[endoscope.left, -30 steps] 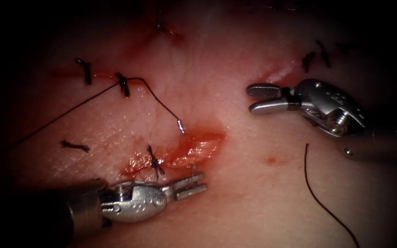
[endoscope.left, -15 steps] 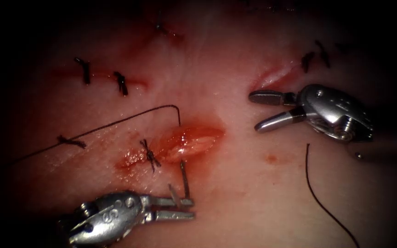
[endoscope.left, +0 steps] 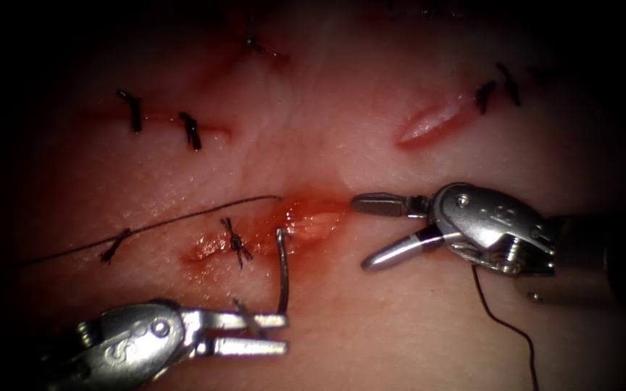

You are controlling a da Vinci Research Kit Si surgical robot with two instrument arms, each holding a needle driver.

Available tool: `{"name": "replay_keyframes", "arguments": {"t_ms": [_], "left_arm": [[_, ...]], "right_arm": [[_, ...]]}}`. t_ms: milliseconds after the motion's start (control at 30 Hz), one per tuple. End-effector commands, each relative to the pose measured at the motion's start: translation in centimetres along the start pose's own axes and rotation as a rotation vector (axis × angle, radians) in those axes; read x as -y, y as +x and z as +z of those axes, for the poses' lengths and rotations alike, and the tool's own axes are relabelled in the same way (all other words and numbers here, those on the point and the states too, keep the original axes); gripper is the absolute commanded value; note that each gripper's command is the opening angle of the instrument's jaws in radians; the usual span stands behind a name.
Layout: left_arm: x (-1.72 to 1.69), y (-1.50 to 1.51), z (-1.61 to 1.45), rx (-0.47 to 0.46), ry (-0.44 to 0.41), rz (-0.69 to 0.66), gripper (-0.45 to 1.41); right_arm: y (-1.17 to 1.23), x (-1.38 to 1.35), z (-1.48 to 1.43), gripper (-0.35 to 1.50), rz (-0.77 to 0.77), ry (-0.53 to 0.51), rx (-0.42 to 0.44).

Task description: Wound Closure

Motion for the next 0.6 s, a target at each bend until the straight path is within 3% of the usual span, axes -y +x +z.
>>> {"name": "replay_keyframes", "arguments": {"t_ms": [33,100,233,267,367,433,533,600], "left_arm": [[0.10,0.03,0.04,0.022,0.037,0.061,-0.45],[0.27,0.15,-0.04,0.063,0.103,0.154,-0.45],[0.63,0.30,-0.18,0.085,0.192,0.232,-0.45],[0.70,0.33,-0.21,0.086,0.203,0.248,-0.45],[0.94,0.41,-0.29,0.096,0.239,0.289,-0.45],[1.07,0.44,-0.33,0.095,0.260,0.318,-0.45],[1.19,0.47,-0.35,0.083,0.268,0.341,-0.45],[1.23,0.47,-0.35,0.084,0.275,0.373,-0.45]], "right_arm": [[0.08,0.06,0.17,0.93,0.109,0.003,-0.023],[0.10,0.07,0.16,0.31,0.124,0.006,-0.026],[0.15,0.09,0.13,-0.25,0.208,-0.003,-0.031],[0.16,0.09,0.12,-0.30,0.221,-0.006,-0.032],[0.20,0.11,0.10,-0.27,0.263,-0.018,-0.038],[0.23,0.13,0.08,0.07,0.292,-0.021,-0.043],[0.30,0.16,0.03,0.42,0.325,-0.026,-0.061],[0.33,0.18,0.01,0.84,0.354,-0.027,-0.062]]}}
